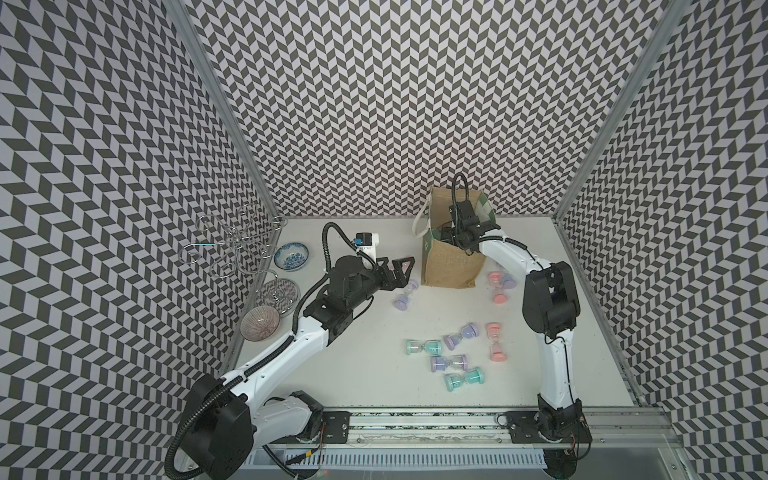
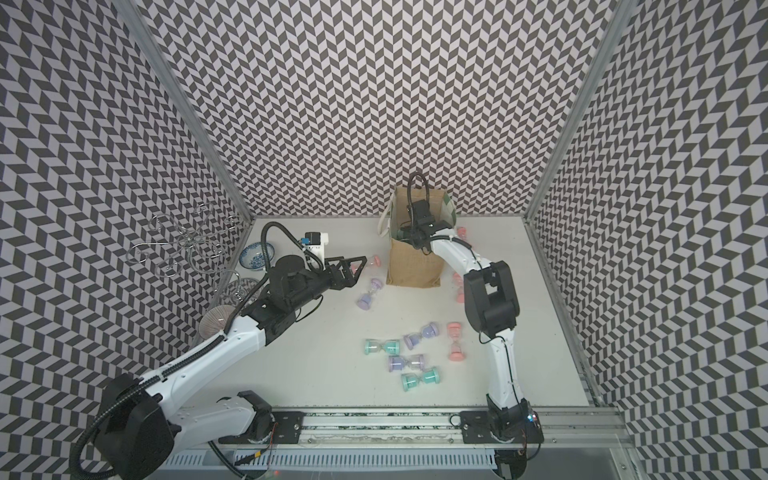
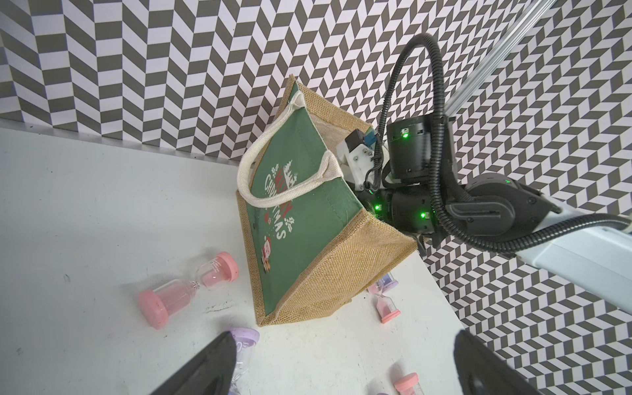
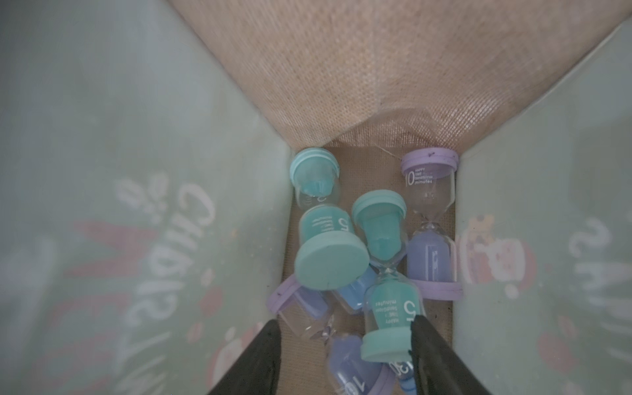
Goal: Put the hourglass into the canvas bag
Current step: Place the hourglass in the canvas bag, then pick up the hourglass from the center of the board.
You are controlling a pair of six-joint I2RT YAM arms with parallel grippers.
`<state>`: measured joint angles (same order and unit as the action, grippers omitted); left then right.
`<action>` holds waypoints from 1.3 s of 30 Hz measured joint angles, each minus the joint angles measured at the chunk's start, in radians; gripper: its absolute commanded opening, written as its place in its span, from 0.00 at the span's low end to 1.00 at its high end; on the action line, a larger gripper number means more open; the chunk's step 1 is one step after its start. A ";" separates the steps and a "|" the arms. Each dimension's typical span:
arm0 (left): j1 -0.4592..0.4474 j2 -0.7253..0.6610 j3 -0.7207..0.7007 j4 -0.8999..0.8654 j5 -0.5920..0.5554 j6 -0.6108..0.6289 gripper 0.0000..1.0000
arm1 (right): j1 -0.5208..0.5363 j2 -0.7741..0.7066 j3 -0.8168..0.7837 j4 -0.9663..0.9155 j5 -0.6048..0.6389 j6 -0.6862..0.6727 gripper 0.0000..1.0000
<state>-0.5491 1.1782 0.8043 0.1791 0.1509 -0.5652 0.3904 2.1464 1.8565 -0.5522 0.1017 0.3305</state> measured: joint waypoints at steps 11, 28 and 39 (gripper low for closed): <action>0.001 -0.063 0.000 -0.018 0.000 0.000 0.99 | 0.034 -0.281 -0.119 0.067 -0.054 0.007 0.82; 0.010 -0.315 -0.070 -0.175 -0.054 0.004 0.99 | 0.369 -0.615 -0.428 0.168 0.102 0.049 0.93; 0.011 -0.432 -0.169 -0.249 -0.125 -0.029 0.99 | 0.542 -0.611 -0.633 0.202 0.169 0.181 0.95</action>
<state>-0.5377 0.7464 0.6353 -0.0704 0.0261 -0.5938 0.9329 1.5356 1.2236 -0.3504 0.2710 0.5114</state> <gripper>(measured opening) 0.992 0.945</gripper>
